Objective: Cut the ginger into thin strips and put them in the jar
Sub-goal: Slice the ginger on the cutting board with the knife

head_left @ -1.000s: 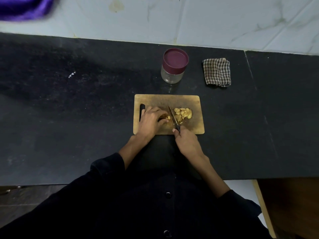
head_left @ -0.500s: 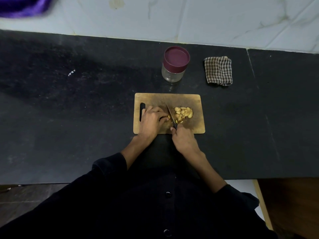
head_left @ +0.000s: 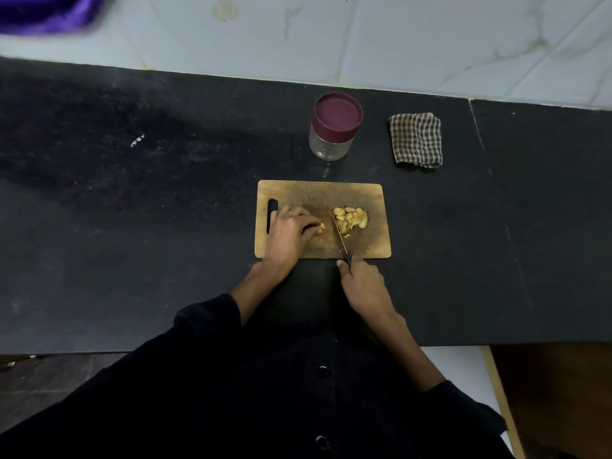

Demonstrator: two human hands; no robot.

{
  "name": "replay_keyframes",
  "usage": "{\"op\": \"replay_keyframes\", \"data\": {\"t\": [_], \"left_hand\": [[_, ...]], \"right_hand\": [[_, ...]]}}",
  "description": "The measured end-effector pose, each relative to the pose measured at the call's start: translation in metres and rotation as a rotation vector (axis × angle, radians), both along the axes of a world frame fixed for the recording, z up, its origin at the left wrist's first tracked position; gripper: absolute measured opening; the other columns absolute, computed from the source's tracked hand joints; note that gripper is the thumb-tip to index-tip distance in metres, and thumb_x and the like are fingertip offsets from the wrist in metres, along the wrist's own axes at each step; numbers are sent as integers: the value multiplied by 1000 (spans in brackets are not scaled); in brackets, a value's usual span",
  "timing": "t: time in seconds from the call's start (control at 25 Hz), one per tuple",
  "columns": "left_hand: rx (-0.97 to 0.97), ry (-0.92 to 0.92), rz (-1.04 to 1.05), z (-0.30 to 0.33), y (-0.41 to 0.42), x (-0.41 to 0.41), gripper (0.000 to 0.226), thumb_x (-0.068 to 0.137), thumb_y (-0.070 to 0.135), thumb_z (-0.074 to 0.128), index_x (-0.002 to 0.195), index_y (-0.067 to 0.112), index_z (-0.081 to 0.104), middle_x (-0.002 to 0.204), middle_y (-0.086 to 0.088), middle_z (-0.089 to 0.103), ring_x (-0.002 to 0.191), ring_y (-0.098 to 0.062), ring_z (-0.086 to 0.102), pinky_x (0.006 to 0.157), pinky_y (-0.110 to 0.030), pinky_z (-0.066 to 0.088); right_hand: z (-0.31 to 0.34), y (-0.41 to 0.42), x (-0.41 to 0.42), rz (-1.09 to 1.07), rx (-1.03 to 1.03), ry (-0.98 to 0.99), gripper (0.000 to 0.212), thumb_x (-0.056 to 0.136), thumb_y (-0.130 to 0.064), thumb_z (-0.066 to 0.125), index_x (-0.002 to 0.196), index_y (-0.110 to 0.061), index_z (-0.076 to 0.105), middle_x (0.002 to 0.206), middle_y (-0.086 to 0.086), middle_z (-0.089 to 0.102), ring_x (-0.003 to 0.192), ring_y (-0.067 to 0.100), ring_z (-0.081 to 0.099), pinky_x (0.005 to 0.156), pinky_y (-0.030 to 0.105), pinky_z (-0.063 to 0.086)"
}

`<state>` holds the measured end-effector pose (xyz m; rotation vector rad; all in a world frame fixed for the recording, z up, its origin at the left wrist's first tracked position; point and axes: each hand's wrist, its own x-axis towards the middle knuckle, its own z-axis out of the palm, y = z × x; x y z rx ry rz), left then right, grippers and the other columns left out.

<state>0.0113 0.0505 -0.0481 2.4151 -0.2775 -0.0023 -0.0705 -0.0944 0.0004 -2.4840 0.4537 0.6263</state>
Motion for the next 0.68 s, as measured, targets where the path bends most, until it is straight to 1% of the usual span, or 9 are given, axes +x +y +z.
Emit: {"op": "replay_keyframes", "data": {"t": [0.16,0.32,0.52,0.68], "left_hand": [[-18,32,-29,2,2,-1,26,82,26,72,107,18,72,107,0,66,107,-19,51,92,-33,31],[-50,37,-33,2,4,0,23,83,20,72,106,17,72,107,-1,66,107,-19,52,94,-32,31],[-72,21,-14,1,3,0,17,83,16,71,100,16,74,102,-1,68,102,-19,54,93,-36,37],[-55,28,-10,2,2,1,17,84,17,70,100,16,74,102,-1,68,102,-18,53,91,-31,33]], "right_hand": [[0,8,10,27,28,-53,31,105,-37,39,108,-10,54,100,10,61,97,31,61,81,44,50],[-1,12,20,57,18,-78,31,104,-38,41,109,-10,55,98,11,64,93,29,63,81,50,53],[-1,12,26,79,12,-78,31,104,-36,42,110,-9,55,96,11,64,90,28,63,74,43,51],[-1,16,27,73,-14,-68,33,105,-35,40,114,-7,55,102,13,64,96,30,62,73,40,47]]}}
